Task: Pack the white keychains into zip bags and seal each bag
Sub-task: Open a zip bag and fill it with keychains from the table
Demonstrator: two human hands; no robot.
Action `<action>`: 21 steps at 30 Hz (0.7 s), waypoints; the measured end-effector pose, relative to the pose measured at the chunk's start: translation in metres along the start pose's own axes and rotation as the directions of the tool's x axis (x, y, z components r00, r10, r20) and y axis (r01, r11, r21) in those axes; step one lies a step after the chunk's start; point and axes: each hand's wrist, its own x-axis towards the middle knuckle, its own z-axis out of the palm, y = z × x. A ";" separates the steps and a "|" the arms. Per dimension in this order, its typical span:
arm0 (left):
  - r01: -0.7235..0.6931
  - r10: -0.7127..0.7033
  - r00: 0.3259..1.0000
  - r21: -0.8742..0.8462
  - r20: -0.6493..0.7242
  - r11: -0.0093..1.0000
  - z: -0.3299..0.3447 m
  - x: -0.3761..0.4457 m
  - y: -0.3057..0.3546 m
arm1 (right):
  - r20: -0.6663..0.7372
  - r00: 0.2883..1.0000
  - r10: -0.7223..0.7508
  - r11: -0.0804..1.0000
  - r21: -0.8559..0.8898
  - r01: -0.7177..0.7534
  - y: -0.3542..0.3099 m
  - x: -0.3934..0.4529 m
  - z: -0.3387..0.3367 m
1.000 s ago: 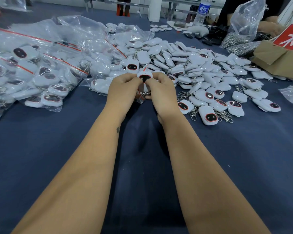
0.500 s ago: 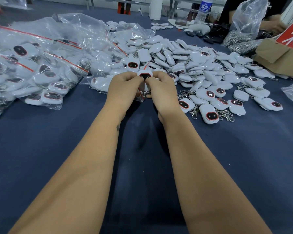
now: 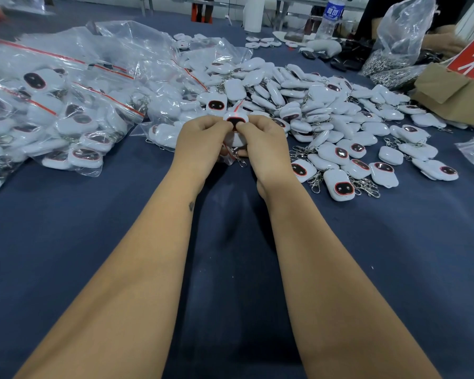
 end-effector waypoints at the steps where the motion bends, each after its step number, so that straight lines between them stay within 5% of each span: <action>1: -0.001 0.001 1.000 0.009 0.001 1.000 0.000 0.000 0.000 | 0.003 1.000 0.006 1.000 0.019 -0.006 0.000 0.000 -0.001; 6: -0.024 0.024 1.000 0.092 0.003 0.995 -0.001 0.002 -0.002 | 0.053 0.999 0.012 0.992 0.123 -0.018 -0.003 -0.003 -0.003; 16: -0.081 0.088 0.996 0.191 -0.032 0.978 0.000 0.003 -0.003 | 0.033 0.999 0.042 0.997 0.065 -0.044 -0.001 -0.001 -0.001; 21: -0.055 0.058 0.998 0.083 -0.026 0.995 0.001 0.000 0.000 | -0.011 1.000 0.029 0.999 0.021 -0.029 -0.001 -0.001 -0.001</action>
